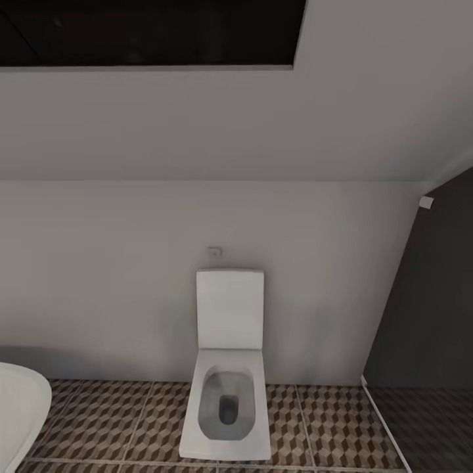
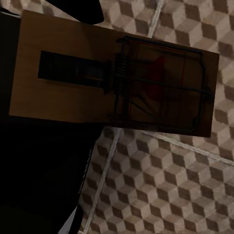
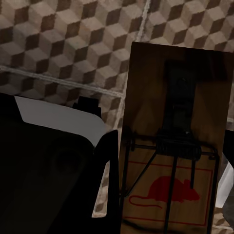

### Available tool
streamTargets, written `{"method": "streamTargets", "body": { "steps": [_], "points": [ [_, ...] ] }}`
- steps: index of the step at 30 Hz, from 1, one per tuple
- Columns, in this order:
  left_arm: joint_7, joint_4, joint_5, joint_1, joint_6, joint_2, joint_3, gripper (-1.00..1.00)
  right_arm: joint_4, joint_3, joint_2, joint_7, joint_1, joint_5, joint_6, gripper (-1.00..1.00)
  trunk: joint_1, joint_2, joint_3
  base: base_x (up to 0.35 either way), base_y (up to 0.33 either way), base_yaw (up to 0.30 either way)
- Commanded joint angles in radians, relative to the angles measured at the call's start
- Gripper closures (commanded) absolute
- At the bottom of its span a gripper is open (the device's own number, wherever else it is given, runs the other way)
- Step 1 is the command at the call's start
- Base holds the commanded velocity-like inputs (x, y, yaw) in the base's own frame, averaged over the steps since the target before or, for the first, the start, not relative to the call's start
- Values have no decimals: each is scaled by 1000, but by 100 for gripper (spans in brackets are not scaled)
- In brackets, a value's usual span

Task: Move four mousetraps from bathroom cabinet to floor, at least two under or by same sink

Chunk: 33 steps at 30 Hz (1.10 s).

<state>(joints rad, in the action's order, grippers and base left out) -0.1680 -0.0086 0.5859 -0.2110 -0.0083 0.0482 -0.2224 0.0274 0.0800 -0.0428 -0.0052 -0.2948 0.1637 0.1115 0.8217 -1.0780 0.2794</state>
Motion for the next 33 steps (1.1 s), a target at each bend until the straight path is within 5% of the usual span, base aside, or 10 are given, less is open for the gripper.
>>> {"method": "streamTargets", "body": {
  "steps": [1,9,13,18,26,33],
  "points": [
    [-4,0,-1,-1,-2,4,-8,100,1,4,-1,2,-1,-6,3,100,4,-8,4,0,0,0],
    [-3,-29,-19,-1,-2,49,-5,100,-4,-7,-3,3,-1,-80,7,100,35,-64,30,0,0,0],
    [5,-117,-21,-2,7,84,-5,100,-39,-10,-2,3,-2,-103,15,100,50,-92,42,0,0,0],
    [30,-268,-20,-3,54,147,-4,100,-226,-13,0,4,-3,-113,86,100,69,-127,58,0,0,0],
    [58,-314,-36,-4,97,164,-5,100,-331,-32,1,1,-2,-123,159,100,100,-183,83,0,0,0],
    [109,-315,-104,-4,99,158,-6,100,-337,-35,3,-2,-1,-125,157,100,127,-232,105,0,0,0]
  ]
}}
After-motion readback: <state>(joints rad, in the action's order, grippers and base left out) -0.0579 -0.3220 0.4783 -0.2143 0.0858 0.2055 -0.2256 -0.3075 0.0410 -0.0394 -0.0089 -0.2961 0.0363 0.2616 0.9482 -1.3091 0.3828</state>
